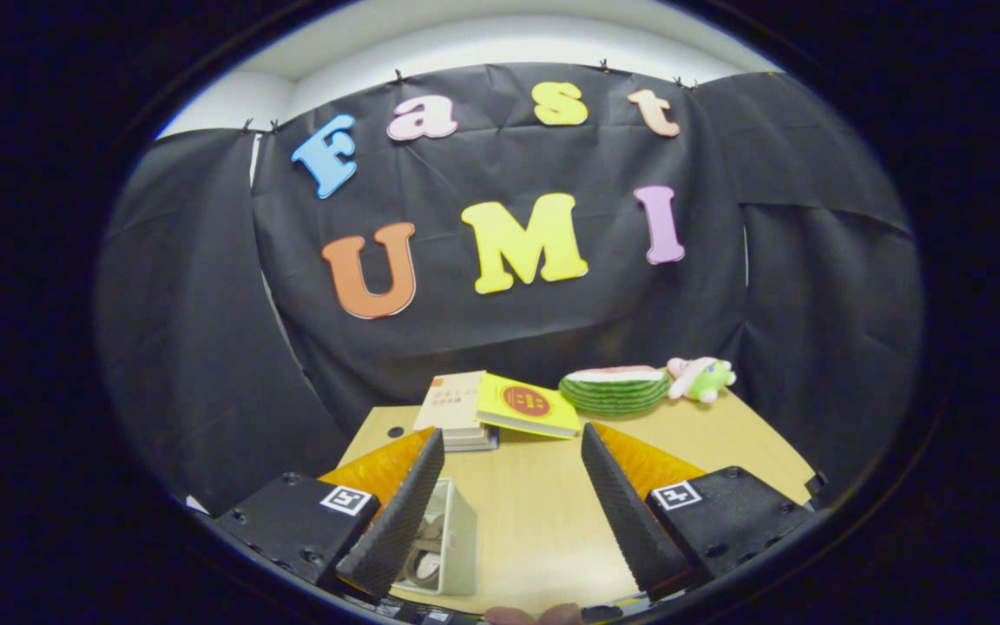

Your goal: Open the storage box then place both shoes into the box .Put the left shoe in first, then the right shoe, with the right side of both shoes facing outward in a uniform manner.

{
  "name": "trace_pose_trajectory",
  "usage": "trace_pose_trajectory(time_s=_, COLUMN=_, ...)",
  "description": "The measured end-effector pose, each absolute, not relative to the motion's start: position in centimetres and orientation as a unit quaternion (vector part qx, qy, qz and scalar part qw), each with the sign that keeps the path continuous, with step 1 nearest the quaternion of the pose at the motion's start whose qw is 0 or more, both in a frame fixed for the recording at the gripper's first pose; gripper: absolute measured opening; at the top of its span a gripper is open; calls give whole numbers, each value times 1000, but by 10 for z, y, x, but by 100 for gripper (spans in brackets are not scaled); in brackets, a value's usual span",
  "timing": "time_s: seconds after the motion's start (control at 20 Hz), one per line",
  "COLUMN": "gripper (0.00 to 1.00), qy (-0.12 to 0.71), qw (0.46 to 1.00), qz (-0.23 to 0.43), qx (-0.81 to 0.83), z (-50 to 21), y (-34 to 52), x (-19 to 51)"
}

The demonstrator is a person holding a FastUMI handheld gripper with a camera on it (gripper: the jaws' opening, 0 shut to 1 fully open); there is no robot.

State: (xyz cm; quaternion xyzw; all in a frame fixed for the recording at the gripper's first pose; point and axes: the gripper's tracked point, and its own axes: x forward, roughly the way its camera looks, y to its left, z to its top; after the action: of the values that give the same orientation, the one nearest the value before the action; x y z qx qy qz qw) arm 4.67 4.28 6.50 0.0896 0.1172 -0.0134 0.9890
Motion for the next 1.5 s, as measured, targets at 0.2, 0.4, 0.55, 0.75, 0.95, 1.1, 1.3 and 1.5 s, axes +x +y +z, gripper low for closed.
trace_pose_trajectory(time_s=0.2, gripper=100, qy=97, qw=992, qz=-29, qx=73, z=51, y=28, x=30)
trace_pose_trajectory(time_s=0.4, gripper=100, qy=84, qw=993, qz=-45, qx=67, z=47, y=16, x=20)
trace_pose_trajectory(time_s=0.55, gripper=100, qy=89, qw=993, qz=-43, qx=66, z=39, y=15, x=21)
trace_pose_trajectory(time_s=0.75, gripper=100, qy=75, qw=994, qz=-47, qx=65, z=47, y=13, x=19)
trace_pose_trajectory(time_s=0.95, gripper=100, qy=76, qw=995, qz=-43, qx=47, z=49, y=15, x=21)
trace_pose_trajectory(time_s=1.1, gripper=100, qy=75, qw=995, qz=-47, qx=53, z=51, y=14, x=22)
trace_pose_trajectory(time_s=1.3, gripper=100, qy=75, qw=994, qz=-50, qx=54, z=49, y=14, x=22)
trace_pose_trajectory(time_s=1.5, gripper=100, qy=70, qw=995, qz=-49, qx=50, z=54, y=15, x=22)
